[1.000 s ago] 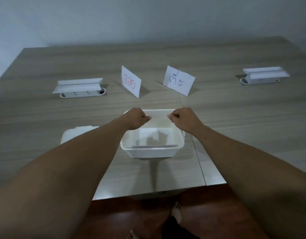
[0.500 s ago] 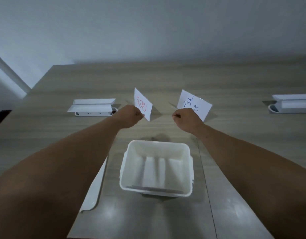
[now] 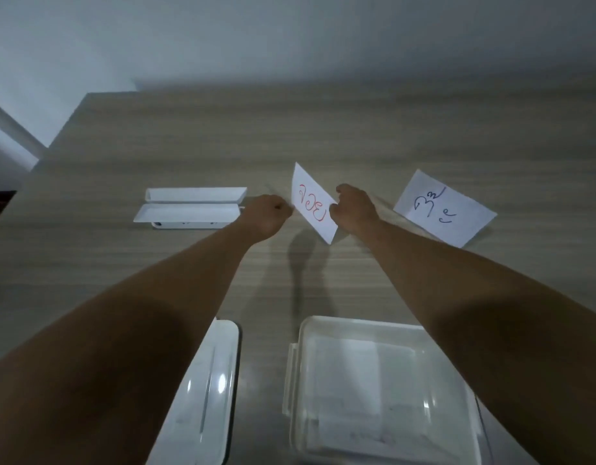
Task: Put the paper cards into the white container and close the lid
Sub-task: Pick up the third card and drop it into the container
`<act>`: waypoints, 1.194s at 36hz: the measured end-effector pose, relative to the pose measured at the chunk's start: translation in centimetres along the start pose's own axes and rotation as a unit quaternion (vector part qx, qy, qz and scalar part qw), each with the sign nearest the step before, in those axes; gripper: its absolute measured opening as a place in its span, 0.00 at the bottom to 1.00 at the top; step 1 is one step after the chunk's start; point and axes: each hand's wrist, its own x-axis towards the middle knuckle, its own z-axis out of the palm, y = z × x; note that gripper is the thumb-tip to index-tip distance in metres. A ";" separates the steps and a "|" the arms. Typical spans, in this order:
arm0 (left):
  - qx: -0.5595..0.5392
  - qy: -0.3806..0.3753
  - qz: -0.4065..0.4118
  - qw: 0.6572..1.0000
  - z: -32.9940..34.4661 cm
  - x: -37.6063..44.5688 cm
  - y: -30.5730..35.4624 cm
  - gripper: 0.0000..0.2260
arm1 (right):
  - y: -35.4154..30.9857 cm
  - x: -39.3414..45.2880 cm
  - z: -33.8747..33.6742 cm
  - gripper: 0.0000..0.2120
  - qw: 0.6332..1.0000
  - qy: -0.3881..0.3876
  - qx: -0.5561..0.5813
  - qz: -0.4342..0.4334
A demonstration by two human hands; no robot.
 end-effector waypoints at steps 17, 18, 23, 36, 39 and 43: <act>-0.024 0.075 -0.020 0.997 1.2 -0.2 0.2 0.25 | 2.5 -2.7 -2.4 0.16 0.988 0.115 0.092 -0.042; -0.026 0.090 -0.015 0.995 1.2 -0.8 1.0 0.26 | 2.7 -3.4 -3.6 0.15 0.986 0.117 0.104 -0.051; -0.006 0.143 0.022 0.989 1.1 -3.8 4.9 0.29 | 3.8 -7.3 -9.3 0.12 0.977 0.113 0.168 -0.064; -0.014 0.165 0.100 0.981 2.6 -14.9 11.7 0.12 | 7.8 -17.5 -14.8 0.10 0.956 0.047 0.280 -0.070; -0.025 0.124 0.102 0.987 3.2 -16.9 11.5 0.10 | 8.2 -20.1 -14.8 0.11 0.958 0.021 0.275 -0.082; -0.019 0.089 0.118 0.989 4.3 -19.3 11.2 0.11 | 8.9 -23.0 -14.4 0.11 0.962 -0.009 0.262 -0.079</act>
